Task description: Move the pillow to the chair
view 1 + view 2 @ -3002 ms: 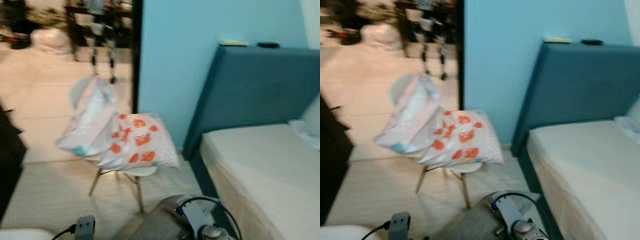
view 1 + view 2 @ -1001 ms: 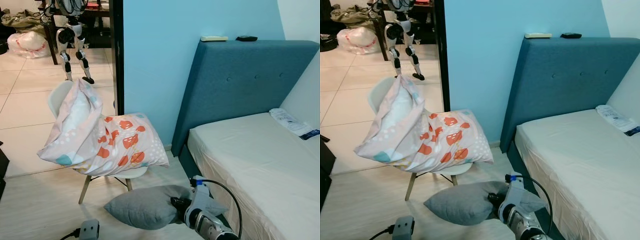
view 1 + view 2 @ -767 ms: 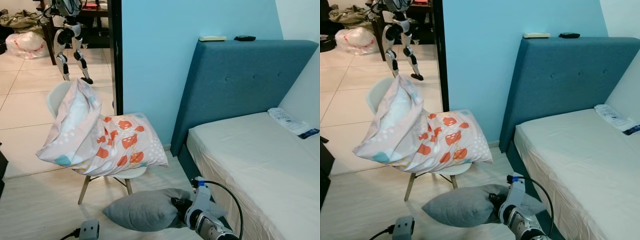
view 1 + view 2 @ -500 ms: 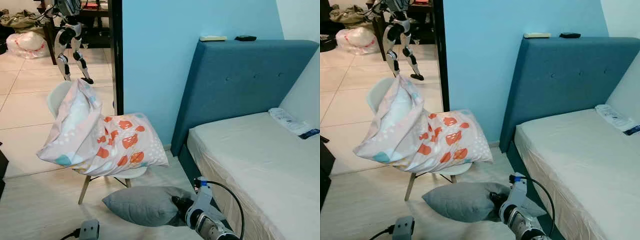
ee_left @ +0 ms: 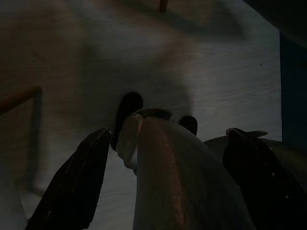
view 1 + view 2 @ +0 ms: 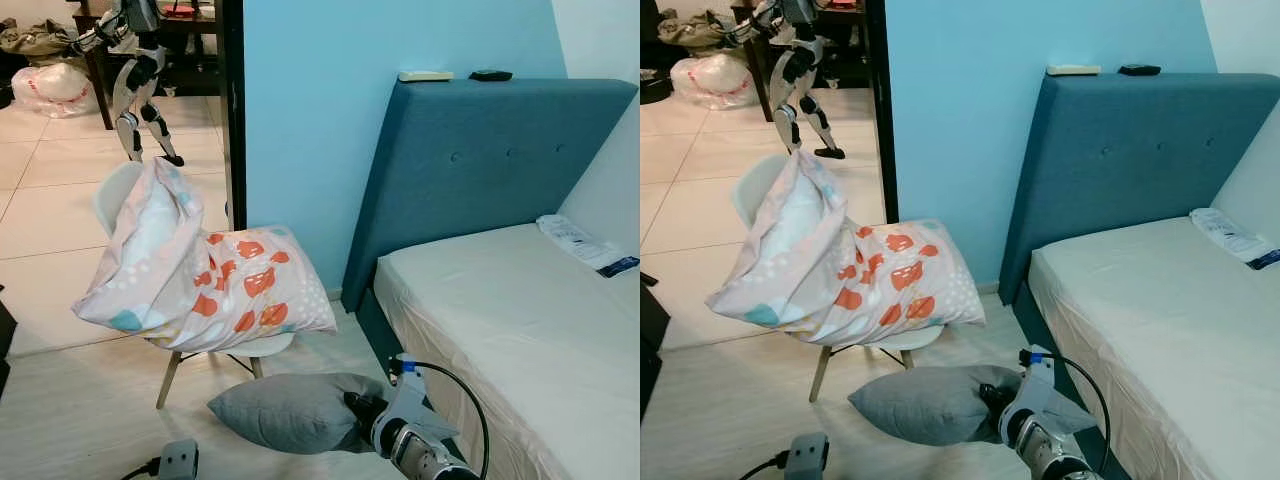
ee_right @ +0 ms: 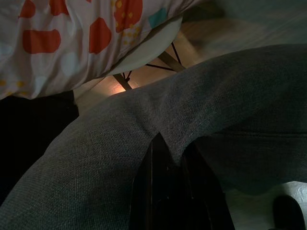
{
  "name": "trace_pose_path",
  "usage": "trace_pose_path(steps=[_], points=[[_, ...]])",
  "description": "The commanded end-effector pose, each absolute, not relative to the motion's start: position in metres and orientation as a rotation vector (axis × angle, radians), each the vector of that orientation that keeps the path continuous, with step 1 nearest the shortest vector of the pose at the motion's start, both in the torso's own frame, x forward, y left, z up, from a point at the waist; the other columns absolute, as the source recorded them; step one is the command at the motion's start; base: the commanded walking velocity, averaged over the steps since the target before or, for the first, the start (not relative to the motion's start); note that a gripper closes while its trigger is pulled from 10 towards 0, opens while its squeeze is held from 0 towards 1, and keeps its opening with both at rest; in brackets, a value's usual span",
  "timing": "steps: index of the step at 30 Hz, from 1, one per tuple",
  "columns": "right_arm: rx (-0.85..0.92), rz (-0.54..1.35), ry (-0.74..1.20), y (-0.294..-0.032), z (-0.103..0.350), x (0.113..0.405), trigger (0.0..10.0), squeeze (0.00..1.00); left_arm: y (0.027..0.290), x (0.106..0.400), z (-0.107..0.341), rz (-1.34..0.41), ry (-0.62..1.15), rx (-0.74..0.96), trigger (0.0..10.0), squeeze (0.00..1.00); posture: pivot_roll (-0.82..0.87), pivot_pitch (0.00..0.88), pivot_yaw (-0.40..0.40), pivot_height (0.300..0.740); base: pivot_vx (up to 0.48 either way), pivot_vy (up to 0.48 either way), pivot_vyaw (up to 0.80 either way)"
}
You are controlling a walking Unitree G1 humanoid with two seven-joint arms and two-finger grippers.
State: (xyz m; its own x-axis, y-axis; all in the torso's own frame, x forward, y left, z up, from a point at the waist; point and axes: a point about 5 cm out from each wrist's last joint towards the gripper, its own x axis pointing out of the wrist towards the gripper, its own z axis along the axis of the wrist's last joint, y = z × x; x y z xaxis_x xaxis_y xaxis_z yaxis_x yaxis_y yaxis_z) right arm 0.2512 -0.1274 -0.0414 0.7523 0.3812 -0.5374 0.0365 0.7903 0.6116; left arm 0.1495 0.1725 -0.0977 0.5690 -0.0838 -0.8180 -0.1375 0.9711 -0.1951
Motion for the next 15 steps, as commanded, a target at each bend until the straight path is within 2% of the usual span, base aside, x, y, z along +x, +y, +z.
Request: trace_pose_path(steps=[1, 15], points=[[0.657, 0.203, 0.643, -0.1302, -0.0323, 0.2622, 10.0, 0.0, 0.1714, 0.1442, -0.1, 0.03, 0.992, -0.258, 10.0, 0.0, 0.06, 0.028, -0.113, 0.74, 0.0, 0.0, 0.0], [0.651, 0.201, 0.635, -0.1316, -0.03, 0.2655, 10.0, 0.0, 0.1712, 0.1441, -0.1001, 0.029, 0.993, -0.254, 10.0, 0.0, 0.06, 0.013, -0.122, 0.74, 0.0, 0.0, 0.0]])
